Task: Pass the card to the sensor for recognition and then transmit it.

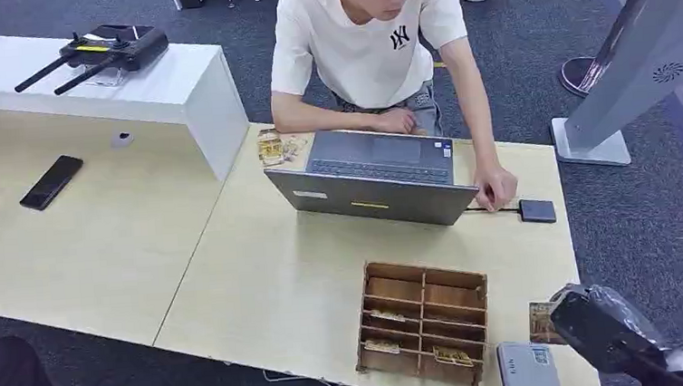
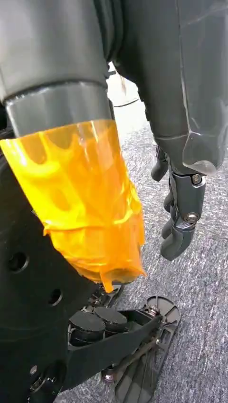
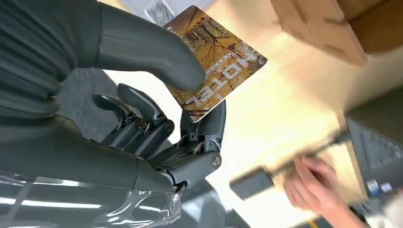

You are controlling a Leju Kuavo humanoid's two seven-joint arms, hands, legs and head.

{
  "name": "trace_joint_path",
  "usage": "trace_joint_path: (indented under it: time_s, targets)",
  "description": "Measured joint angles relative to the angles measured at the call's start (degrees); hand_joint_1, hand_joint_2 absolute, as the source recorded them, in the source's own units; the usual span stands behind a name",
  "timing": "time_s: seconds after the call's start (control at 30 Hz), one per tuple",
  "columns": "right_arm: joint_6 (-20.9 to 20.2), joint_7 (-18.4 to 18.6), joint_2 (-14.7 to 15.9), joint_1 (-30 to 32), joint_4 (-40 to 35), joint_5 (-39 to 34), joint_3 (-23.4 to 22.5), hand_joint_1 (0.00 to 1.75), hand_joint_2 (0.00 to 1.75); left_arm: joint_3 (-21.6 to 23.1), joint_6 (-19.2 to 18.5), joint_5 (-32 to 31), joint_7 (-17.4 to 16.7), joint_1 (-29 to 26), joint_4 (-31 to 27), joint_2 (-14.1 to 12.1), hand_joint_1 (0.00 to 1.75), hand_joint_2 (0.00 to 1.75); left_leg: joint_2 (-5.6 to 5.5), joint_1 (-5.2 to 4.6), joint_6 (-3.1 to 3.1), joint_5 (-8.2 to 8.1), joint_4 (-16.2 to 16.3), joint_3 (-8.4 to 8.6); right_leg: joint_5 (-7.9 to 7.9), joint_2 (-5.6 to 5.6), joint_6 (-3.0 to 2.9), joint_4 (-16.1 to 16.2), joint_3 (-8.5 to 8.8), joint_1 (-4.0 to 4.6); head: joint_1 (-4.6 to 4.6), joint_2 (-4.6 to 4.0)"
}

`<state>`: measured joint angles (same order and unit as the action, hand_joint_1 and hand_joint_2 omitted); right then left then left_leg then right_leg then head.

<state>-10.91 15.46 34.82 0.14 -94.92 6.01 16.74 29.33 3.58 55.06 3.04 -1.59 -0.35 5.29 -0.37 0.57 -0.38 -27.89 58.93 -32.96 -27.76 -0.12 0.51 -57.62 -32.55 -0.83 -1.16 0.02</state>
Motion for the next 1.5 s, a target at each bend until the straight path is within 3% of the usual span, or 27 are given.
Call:
trace_joint_path:
  time_s: [0.4,0.63,1.13,1.5]
  targets:
    - [2.0,3.0,0.5,1.9,0.0,-8.5,2.2,1.75,1.75,-0.2,-0.1,0.7,-0.3,0.0,0.0,-0.2,0.0,0.0,0.0,0.0,0.0,0.0,0.0,0.0,0.0,0.0,0.0,0.0,0.0,0.0,0.0,0.0]
    - [2.3,3.2,0.8,2.5,0.0,-9.4,3.2,1.75,1.75,-0.4,-0.3,0.7,-0.5,0.0,0.0,-0.3,0.0,0.0,0.01,0.0,0.0,0.0,0.0,0.0,0.0,0.01,0.0,0.0,0.0,0.0,0.0,0.0]
    - [1.3,4.3,4.5,2.2,0.8,-10.7,5.2,1.75,1.75,-1.3,-0.8,-0.1,-1.1,0.1,0.0,-0.6,0.0,0.0,0.0,0.0,0.01,-0.01,0.0,-0.01,0.0,0.0,0.0,0.0,0.0,0.0,-0.02,0.0]
    - [1.1,4.6,4.8,2.2,2.1,-11.5,7.0,1.75,1.75,-1.7,-0.8,-0.9,-1.2,0.1,0.0,-0.6,0.0,0.0,0.0,0.0,0.03,-0.02,0.0,-0.01,0.0,0.0,0.0,0.0,0.0,0.0,0.0,0.0]
